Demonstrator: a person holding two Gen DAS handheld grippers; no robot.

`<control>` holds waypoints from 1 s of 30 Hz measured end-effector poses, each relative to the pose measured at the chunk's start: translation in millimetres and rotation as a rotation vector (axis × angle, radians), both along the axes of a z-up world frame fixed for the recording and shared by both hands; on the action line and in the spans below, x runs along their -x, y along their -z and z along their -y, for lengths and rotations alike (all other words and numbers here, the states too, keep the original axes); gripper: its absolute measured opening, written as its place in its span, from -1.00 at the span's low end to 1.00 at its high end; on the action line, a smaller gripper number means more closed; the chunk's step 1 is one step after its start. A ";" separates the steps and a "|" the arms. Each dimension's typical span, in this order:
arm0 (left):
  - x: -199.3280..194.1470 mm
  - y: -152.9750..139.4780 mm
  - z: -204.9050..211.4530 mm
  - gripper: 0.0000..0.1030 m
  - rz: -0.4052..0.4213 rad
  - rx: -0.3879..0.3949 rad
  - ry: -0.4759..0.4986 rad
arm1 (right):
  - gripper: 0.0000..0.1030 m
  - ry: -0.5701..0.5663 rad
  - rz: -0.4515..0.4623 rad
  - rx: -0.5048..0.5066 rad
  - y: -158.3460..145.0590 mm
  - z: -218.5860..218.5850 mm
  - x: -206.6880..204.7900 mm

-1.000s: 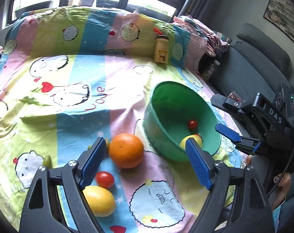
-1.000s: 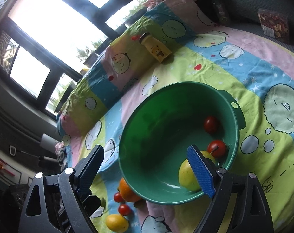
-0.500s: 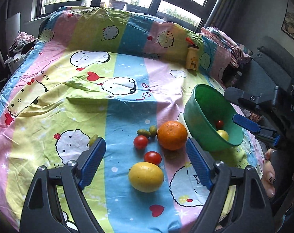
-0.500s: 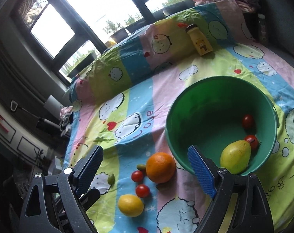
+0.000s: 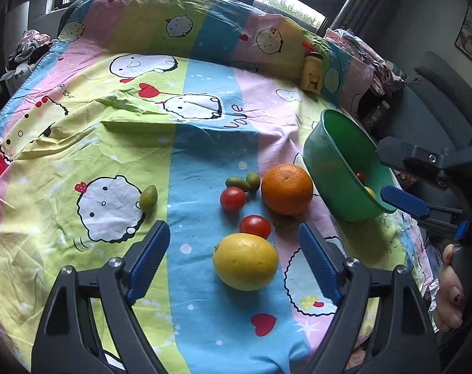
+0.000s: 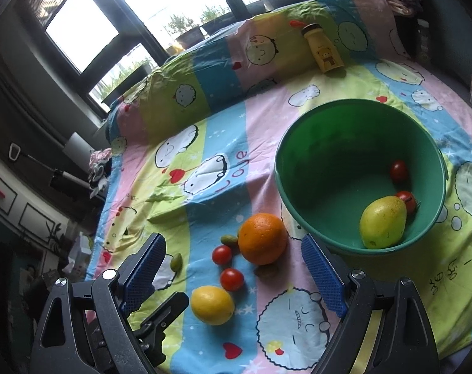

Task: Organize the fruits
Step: 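Move the open right tool toward the yellow lemon on the cover, then close the right tool around the yellow lemon and lift it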

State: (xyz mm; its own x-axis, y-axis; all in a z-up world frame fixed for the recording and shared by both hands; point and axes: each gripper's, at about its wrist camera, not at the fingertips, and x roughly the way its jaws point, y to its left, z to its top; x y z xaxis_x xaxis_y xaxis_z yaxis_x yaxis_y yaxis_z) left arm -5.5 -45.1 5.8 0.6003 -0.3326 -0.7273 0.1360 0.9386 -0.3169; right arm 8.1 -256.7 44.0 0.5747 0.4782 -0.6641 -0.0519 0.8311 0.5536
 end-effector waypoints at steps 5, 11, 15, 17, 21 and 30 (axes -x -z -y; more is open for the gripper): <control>-2.0 7.3 -5.9 0.64 -0.033 0.003 -0.009 | 0.73 -0.030 -0.074 -0.050 23.6 -1.2 -7.0; -5.0 15.2 -12.3 0.64 -0.093 0.038 0.000 | 0.73 -0.105 -0.142 -0.157 40.4 -12.4 -12.7; -2.2 21.4 -8.5 0.64 -0.115 0.038 0.018 | 0.73 -0.167 -0.161 -0.154 44.3 -32.7 -13.9; -1.3 24.0 -7.2 0.64 -0.129 0.043 0.029 | 0.73 -0.200 -0.172 -0.158 47.0 -43.6 -14.2; -0.9 27.5 -4.8 0.64 -0.144 0.050 0.047 | 0.73 -0.253 -0.212 -0.132 57.5 -61.2 -15.5; -6.3 38.9 -1.4 0.63 -0.201 0.062 0.072 | 0.73 -0.272 -0.284 -0.141 76.5 -66.7 -21.3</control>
State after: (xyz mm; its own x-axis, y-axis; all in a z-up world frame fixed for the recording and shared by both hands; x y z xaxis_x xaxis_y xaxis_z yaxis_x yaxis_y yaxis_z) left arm 0.8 -43.6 -33.1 0.4184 -0.4168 -0.8070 0.1298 0.9068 -0.4011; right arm 29.4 -190.0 -32.5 0.2178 0.6849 -0.6954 -0.0882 0.7234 0.6848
